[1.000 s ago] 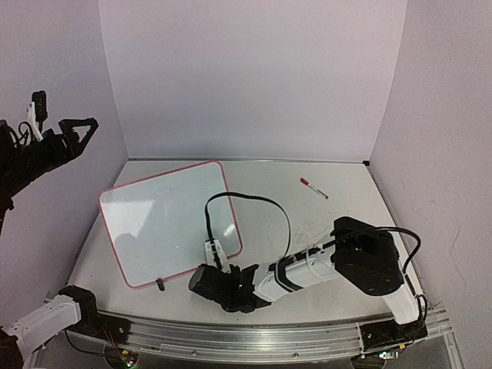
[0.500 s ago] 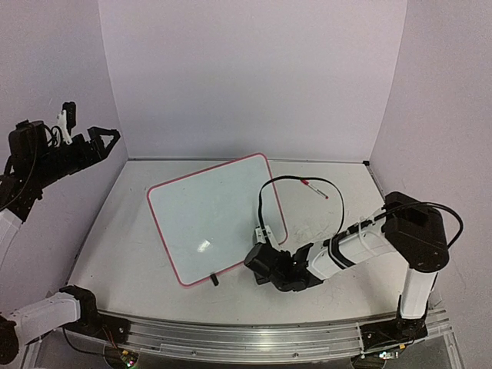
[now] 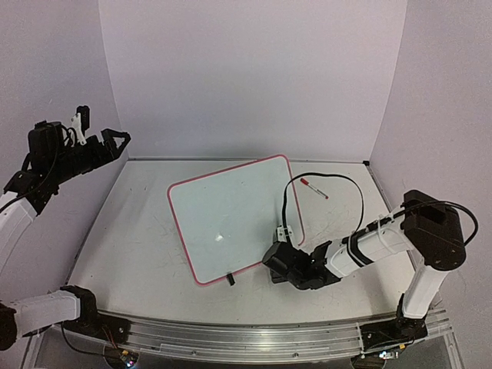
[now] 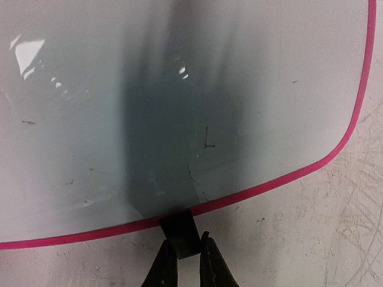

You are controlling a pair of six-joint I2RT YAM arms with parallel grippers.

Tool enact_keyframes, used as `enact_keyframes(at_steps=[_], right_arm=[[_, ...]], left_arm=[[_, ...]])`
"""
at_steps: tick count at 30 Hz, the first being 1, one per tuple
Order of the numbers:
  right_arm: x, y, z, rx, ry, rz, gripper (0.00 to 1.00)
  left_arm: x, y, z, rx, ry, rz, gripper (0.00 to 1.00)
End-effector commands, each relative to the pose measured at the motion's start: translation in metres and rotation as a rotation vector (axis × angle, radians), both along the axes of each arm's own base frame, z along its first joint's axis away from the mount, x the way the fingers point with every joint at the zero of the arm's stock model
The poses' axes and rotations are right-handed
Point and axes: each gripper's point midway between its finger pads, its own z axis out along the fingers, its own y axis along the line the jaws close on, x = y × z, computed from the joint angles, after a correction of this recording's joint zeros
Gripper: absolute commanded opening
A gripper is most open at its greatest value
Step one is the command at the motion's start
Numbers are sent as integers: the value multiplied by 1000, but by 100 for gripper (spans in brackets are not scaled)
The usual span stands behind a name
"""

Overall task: Write a sentence on the whiteboard
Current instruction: Move the whiteboard stand to the center of the board.

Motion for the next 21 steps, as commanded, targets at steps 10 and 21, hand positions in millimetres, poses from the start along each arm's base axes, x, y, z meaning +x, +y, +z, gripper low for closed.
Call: enact_keyframes(at_steps=[10, 21], right_arm=[[-26, -61, -15, -114, 72, -291, 0], [-32, -44, -6, -132, 43, -176, 30]], left_arm=[[20, -13, -1, -57, -21, -25, 99], [19, -15, -4, -54, -17, -22, 99]])
